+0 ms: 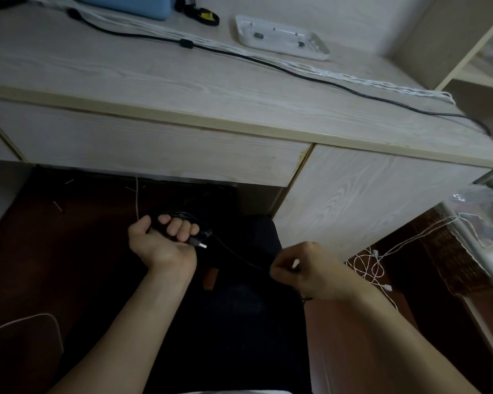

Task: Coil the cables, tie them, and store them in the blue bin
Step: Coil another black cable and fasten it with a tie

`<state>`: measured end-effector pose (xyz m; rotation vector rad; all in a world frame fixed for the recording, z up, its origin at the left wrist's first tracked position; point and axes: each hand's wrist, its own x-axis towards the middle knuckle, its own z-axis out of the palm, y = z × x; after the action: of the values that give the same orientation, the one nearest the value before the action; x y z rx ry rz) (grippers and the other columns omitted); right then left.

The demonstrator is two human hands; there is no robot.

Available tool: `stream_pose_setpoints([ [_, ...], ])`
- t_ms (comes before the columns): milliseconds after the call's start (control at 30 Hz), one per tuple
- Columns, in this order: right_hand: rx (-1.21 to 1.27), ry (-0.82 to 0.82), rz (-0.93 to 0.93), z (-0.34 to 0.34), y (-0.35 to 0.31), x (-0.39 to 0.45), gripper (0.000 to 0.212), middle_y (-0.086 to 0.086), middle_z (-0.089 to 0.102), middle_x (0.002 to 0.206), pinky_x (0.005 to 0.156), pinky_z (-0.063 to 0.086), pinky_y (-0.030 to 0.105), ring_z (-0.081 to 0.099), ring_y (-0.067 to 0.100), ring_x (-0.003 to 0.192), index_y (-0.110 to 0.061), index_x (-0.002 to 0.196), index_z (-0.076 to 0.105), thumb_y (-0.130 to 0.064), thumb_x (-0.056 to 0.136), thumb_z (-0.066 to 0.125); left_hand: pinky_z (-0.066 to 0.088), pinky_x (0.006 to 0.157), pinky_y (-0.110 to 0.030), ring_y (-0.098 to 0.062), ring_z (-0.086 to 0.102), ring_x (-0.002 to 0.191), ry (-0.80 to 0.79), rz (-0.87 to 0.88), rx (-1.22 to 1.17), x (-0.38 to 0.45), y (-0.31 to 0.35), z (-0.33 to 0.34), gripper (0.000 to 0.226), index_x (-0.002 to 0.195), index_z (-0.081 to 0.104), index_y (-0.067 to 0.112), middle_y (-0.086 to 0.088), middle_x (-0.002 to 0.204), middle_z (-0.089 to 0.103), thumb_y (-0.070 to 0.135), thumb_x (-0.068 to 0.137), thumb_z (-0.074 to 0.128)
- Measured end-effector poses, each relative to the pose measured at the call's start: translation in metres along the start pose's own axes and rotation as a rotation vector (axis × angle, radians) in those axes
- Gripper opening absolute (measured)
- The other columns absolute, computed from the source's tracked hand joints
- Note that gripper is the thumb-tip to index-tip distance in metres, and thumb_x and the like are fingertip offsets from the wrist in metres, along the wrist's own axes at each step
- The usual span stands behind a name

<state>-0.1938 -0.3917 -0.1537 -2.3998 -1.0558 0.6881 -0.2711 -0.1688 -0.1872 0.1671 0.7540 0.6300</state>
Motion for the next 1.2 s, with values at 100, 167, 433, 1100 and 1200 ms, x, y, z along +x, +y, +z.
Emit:
stream_pose_setpoints([
  [100, 0.106, -0.176, -0.057, 0.004, -0.012, -0.003, 0.016, -0.016, 0.073, 0.099, 0.079, 0.049, 0.011, 0.067, -0.004, 0.089, -0.018, 0.106, 0.077, -0.021, 0.092, 0.069, 0.036, 0.061, -0.031, -0.014, 0.036, 0.051, -0.15, 0.106, 0.168, -0.001, -0.014, 0.004, 0.023, 0.075, 0.038, 0.016, 0.002, 0.058, 0.039, 0.022, 0.098, 0.036],
  [167, 0.112, -0.183, -0.122, 0.008, -0.017, -0.005, 0.019, -0.017, 0.071, 0.107, 0.085, 0.048, 0.01, 0.066, -0.005, 0.097, -0.018, 0.11, 0.076, -0.02, 0.093, 0.068, 0.041, 0.066, -0.031, -0.015, 0.045, 0.057, -0.248, 0.263, 0.449, -0.001, -0.026, 0.001, 0.017, 0.081, 0.04, 0.015, 0.003, 0.06, 0.049, 0.017, 0.096, 0.046],
  [433, 0.272, 0.311, -0.074, 0.01, -0.014, 0.0, 0.012, -0.012, 0.073, 0.094, 0.078, 0.057, 0.023, 0.07, 0.003, 0.086, -0.021, 0.101, 0.077, -0.023, 0.089, 0.074, 0.047, 0.07, -0.031, -0.011, 0.058, 0.07, -0.769, 0.093, 1.584, -0.008, -0.025, -0.014, 0.017, 0.099, 0.053, 0.014, 0.0, 0.075, 0.062, 0.031, 0.101, 0.049],
  [1100, 1.126, 0.171, 0.113, 0.017, -0.017, 0.011, 0.034, 0.006, 0.052, 0.061, 0.058, 0.045, 0.024, 0.051, 0.016, 0.054, -0.011, 0.077, 0.066, -0.035, 0.096, 0.052, 0.032, 0.041, -0.025, -0.009, 0.021, 0.037, -0.731, -0.755, 0.587, -0.027, -0.02, 0.001, 0.04, 0.068, 0.048, 0.016, 0.007, 0.045, 0.022, 0.043, 0.098, 0.042],
  [1200, 1.248, 0.247, 0.227, 0.02, -0.019, 0.014, 0.034, -0.001, 0.036, 0.058, 0.055, 0.035, 0.025, 0.035, 0.013, 0.052, -0.005, 0.083, 0.06, -0.034, 0.099, 0.051, 0.036, 0.05, -0.029, -0.013, 0.026, 0.044, -0.695, -0.785, 0.49, -0.028, -0.025, 0.001, 0.041, 0.08, 0.053, 0.008, 0.002, 0.053, 0.027, 0.039, 0.098, 0.033],
])
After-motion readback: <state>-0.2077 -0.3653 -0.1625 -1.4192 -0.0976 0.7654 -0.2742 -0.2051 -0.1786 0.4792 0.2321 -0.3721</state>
